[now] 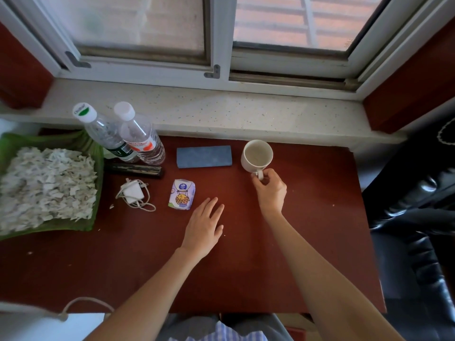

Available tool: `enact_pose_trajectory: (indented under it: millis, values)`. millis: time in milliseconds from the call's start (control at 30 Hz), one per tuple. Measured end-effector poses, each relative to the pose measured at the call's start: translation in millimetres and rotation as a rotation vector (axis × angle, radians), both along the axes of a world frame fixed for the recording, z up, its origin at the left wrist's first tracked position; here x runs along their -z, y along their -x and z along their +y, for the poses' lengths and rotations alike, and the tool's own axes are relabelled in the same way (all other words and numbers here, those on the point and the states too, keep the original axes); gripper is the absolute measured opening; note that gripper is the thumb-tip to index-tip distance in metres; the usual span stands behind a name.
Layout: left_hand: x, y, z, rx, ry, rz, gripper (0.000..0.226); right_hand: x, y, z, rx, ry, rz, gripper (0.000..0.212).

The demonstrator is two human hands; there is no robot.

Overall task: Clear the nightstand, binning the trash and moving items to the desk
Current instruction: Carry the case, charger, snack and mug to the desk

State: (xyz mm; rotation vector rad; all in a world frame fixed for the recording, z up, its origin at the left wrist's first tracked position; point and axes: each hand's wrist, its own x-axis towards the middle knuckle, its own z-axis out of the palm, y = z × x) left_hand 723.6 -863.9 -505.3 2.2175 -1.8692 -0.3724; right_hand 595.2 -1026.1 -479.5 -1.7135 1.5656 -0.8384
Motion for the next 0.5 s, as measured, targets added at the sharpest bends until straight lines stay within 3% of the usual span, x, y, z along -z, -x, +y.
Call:
enact_pose_trajectory:
  millis: [500]
  values:
    - [-1, -2, 0, 0.016, -0.030, -0.013, 0.057, -15, 5, 14, -0.056, -0.070, 0.089, 0.025]
